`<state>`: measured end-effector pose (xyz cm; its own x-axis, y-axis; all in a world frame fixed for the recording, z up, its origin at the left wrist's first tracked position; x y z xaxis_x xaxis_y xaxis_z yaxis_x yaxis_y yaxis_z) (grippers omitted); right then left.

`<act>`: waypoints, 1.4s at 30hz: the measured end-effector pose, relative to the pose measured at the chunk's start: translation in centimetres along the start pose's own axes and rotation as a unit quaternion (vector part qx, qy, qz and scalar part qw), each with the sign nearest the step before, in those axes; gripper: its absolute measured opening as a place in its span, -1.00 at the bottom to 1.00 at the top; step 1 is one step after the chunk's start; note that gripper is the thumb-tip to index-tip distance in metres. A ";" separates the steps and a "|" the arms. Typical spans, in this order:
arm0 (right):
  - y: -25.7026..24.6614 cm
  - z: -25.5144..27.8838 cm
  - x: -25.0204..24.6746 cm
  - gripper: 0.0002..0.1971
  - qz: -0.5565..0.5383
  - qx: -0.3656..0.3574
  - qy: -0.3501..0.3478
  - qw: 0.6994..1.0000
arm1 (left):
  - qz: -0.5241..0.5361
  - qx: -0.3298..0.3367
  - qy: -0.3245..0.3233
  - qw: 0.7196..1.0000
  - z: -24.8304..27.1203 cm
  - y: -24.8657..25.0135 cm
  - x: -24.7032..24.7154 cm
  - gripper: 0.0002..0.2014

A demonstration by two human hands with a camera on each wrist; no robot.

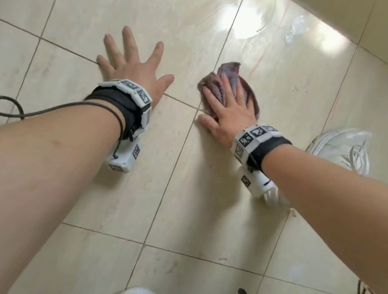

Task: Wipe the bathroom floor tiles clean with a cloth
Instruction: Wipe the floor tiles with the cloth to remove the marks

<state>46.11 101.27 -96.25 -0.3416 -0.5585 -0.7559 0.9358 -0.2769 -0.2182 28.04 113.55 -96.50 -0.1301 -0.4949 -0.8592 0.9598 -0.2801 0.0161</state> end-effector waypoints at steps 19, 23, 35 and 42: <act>0.2 -5.0 -3.8 -0.33 -0.064 0.012 0.026 0.998 | 0.038 -0.046 0.002 0.998 -2.9 4.2 -2.0 -0.27; 3.9 -2.6 -3.4 -0.35 -0.037 -0.015 0.001 0.999 | 0.049 -0.067 -0.026 0.996 -4.0 5.2 -3.8 -0.18; 3.1 -7.6 -7.9 -0.36 -0.084 -0.008 0.011 0.996 | 0.046 -0.105 -0.050 0.992 -6.1 7.4 -5.4 -0.02; 11.4 -8.2 -10.5 -0.35 -0.102 0.123 0.052 0.986 | 0.041 -0.055 -0.057 0.996 -8.3 10.2 -6.6 0.01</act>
<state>61.07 110.37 -95.81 -0.4972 -0.3920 -0.7740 0.7950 -0.5632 -0.2254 40.80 120.80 -94.89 -0.0719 -0.6050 -0.7930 0.9891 -0.1459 0.0217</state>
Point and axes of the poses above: each hand's wrist, its own z-axis away from the middle knuckle, its own x-axis out of the palm, y = z × x, the point moved 1 cm from there along -z, towards the middle knuckle, and after that the axes turned 8 degrees about -z, right-handed, at the moved point
